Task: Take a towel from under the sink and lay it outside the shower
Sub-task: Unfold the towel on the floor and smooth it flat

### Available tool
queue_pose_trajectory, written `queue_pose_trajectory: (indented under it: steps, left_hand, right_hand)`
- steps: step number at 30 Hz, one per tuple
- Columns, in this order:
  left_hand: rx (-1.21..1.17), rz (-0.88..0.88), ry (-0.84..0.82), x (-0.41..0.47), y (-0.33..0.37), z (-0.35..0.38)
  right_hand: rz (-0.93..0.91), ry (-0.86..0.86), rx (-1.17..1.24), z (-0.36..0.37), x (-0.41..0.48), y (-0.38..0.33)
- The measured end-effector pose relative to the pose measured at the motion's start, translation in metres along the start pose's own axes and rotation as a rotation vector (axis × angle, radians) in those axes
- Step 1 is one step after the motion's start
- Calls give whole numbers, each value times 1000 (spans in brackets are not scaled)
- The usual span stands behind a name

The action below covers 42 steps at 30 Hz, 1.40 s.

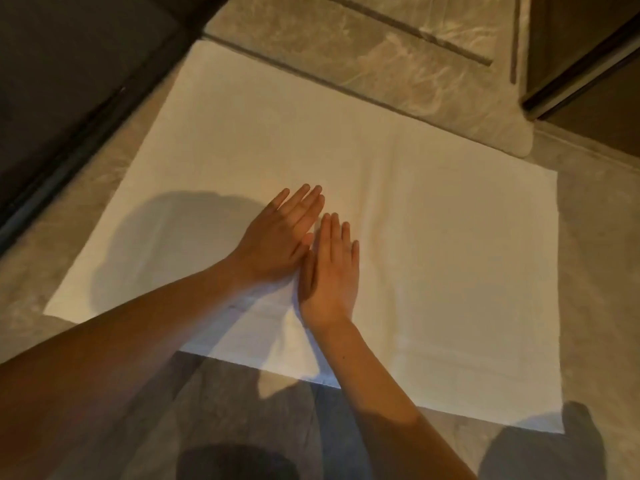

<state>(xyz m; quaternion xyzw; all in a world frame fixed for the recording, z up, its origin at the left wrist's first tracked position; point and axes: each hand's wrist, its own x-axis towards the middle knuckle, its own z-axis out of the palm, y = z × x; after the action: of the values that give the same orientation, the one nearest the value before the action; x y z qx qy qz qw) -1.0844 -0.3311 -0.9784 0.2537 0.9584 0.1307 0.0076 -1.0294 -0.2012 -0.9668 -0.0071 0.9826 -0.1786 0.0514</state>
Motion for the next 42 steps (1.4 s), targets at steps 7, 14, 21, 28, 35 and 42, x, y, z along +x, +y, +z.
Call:
queue_pose_trajectory:
  steps: [7,14,21,28,35,42]
  left_hand:
    - [67,-28,-39,-4,-18,22]
    - [54,-47,-57,-3,-18,21]
    - [51,-28,-36,-1,-16,18]
    - [66,-31,-8,-2,-19,23]
    - [45,-48,-50,-3,-19,24]
    - [-6,14,4,29,-4,12]
  right_hand:
    - [-12,-40,-100,4,6,71]
    - [223,0,-141,-33,-27,146]
    - [1,9,-38,-19,53,41]
    - [-102,-52,-87,-6,96,57]
    - [61,16,-156,-30,88,134]
    - [101,54,-164,-32,83,146]
